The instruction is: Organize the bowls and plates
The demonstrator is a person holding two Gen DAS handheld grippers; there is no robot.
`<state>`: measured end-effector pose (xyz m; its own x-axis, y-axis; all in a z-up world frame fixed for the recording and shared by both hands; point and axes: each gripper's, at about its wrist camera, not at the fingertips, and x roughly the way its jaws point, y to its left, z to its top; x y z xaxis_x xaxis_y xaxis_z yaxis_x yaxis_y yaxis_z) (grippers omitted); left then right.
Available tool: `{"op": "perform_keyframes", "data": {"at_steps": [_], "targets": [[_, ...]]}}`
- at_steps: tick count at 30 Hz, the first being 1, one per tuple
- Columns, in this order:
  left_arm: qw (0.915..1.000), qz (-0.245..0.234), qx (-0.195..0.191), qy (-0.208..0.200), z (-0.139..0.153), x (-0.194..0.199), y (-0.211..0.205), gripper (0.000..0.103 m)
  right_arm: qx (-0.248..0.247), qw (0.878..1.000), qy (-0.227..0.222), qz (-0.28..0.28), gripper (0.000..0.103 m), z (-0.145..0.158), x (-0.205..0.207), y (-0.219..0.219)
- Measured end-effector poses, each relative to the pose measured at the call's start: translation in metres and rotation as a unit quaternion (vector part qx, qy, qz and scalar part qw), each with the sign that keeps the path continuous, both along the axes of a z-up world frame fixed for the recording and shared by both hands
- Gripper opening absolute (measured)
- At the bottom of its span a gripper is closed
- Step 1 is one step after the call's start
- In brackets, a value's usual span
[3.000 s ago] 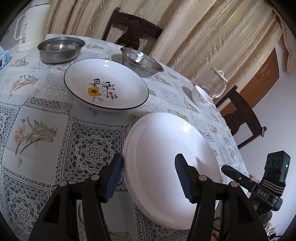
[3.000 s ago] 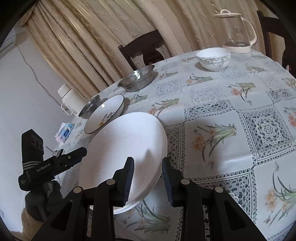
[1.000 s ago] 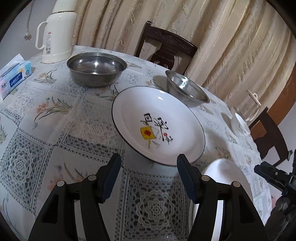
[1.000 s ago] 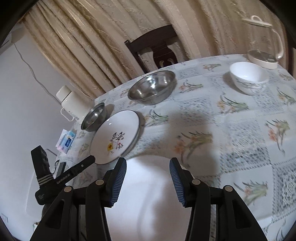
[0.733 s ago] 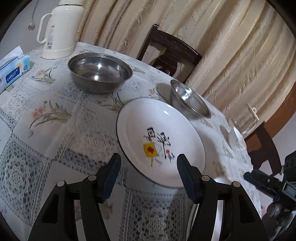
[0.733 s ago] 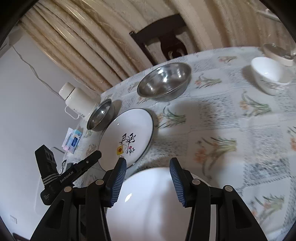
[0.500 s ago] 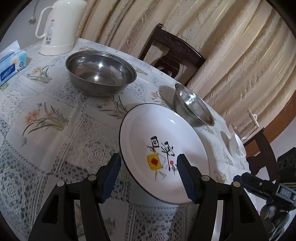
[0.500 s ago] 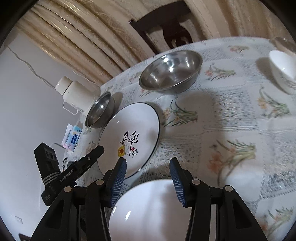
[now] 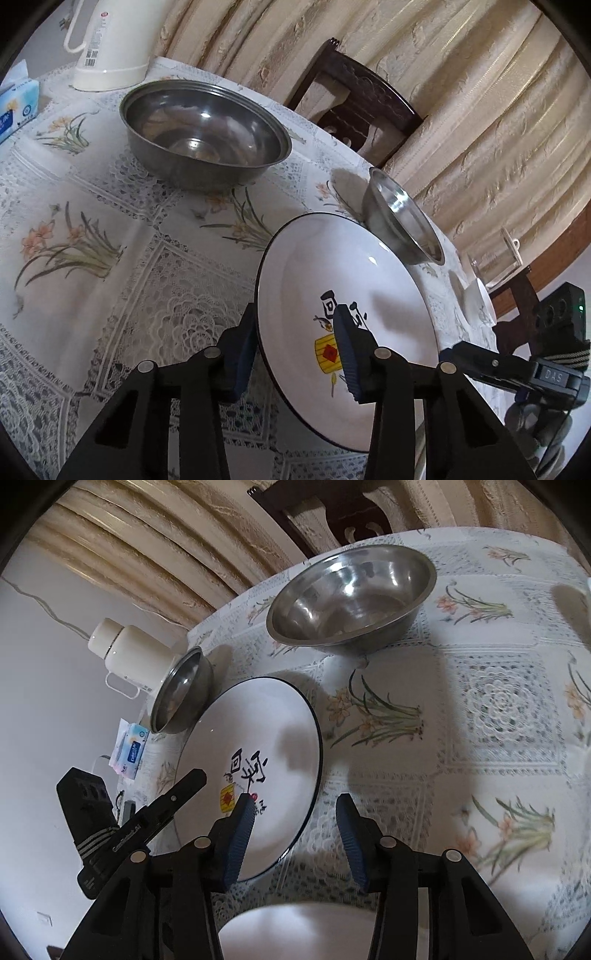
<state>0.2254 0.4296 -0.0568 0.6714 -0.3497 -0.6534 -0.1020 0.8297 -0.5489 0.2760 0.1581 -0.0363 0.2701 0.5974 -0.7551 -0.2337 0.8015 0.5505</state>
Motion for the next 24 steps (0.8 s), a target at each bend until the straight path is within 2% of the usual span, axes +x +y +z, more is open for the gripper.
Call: {"op": "perform_keyframes", "data": {"at_steps": [10, 17, 24], "targets": [[1.0, -0.006, 0.002, -0.006, -0.003, 0.005, 0.0, 0.04, -0.008, 1.0, 0.019, 0.013, 0.032, -0.016, 0.019, 0.01], [0.9999, -0.007, 0.01, -0.01, -0.002, 0.005, -0.001, 0.04, -0.011, 0.999, 0.012, 0.037, 0.029, -0.017, 0.02, 0.018], [0.9995, -0.009, 0.025, -0.017, 0.002, 0.004, -0.006, 0.04, -0.051, 0.997, -0.026, 0.049, 0.029, -0.013, 0.012, 0.026]]}}
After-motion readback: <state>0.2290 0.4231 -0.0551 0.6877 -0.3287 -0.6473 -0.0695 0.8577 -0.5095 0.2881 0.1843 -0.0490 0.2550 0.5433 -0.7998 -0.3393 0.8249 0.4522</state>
